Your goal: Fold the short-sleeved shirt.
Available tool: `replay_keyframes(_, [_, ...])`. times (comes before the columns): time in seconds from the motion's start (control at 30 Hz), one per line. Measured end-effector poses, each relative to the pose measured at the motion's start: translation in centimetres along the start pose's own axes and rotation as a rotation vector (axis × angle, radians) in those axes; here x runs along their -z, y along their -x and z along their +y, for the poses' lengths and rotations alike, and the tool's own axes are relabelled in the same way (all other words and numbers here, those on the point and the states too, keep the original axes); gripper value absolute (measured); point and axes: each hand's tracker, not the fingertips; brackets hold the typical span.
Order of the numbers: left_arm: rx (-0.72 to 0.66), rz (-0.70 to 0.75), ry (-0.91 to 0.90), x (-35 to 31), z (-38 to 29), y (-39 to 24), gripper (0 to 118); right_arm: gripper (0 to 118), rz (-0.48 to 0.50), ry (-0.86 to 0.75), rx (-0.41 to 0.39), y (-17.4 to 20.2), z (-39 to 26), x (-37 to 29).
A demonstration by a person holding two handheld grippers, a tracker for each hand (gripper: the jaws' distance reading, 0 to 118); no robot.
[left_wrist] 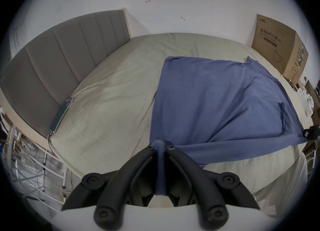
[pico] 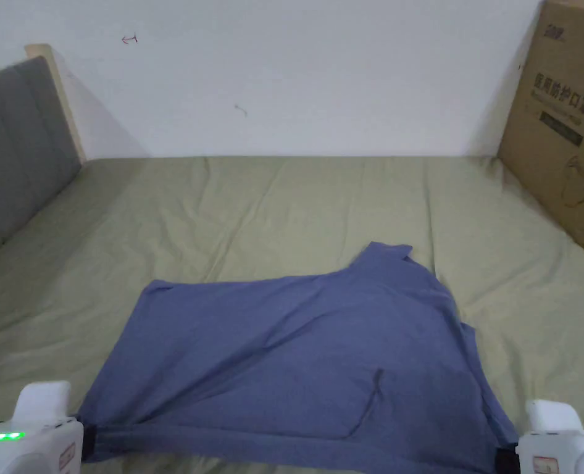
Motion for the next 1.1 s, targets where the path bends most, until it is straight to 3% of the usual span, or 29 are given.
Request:
replay_keyframes(0.03, [-0.005,0.002,-0.002,0.2,-0.2,0.1,9,1,0.012,-0.001,0.007,-0.1,-0.1,0.1])
replay_keyframes(0.07, [-0.005,0.003,0.004,0.3,-0.2,0.1,27,6,0.022,-0.01,0.014,-0.2,-0.1,0.1])
replay_keyframes(0.1, [-0.006,0.005,0.024,0.3,-0.1,0.1,48,21,0.027,-0.022,0.017,-0.3,0.1,0.1])
replay_keyframes(0.13, [-0.006,0.009,0.051,0.4,0.2,0.1,63,29,0.022,-0.033,0.016,-0.3,0.3,0.0])
replay_keyframes(0.2, [-0.042,-0.018,0.048,-0.1,0.6,0.7,78,50,0.004,-0.044,0.005,-0.4,1.1,-0.2])
replay_keyframes(0.23, [-0.075,-0.039,0.038,-0.6,0.9,1.0,95,78,0.0,-0.048,-0.001,-0.5,1.6,-0.5])
replay_keyframes(0.27, [-0.11,-0.057,0.012,-1.3,1.4,1.2,105,89,0.006,-0.073,-0.008,-0.7,2.0,-0.9])
replay_keyframes(0.4, [-0.15,-0.113,-0.043,-3.8,3.9,0.9,101,86,0.028,-0.112,-0.043,-0.3,4.6,-2.0])
replay_keyframes(0.43, [-0.15,-0.128,-0.053,-4.1,4.4,0.8,90,79,0.033,-0.134,-0.052,-0.1,5.2,-2.2])
replay_keyframes(0.53, [-0.124,-0.147,-0.044,-3.6,6.1,-0.4,3,18,0.02,-0.178,-0.069,0.9,7.0,-1.9])
replay_keyframes(0.57, [-0.119,-0.143,-0.035,-2.9,6.3,-0.9,2,4,0.02,-0.184,-0.072,1.1,7.5,-1.4])
replay_keyframes(0.6, [-0.119,-0.159,-0.023,-2.2,6.5,-1.1,0,0,0.018,-0.18,-0.075,1.3,7.9,-0.8])
replay_keyframes(0.73, [-0.109,-0.158,0.101,2.7,7.7,-1.8,0,0,0.05,-0.146,-0.077,2.2,9.5,1.6])
replay_keyframes(1.1, [-0.068,-0.109,0.086,15.3,21.0,-1.6,0,0,0.089,-0.13,-0.076,5.0,16.0,7.3])
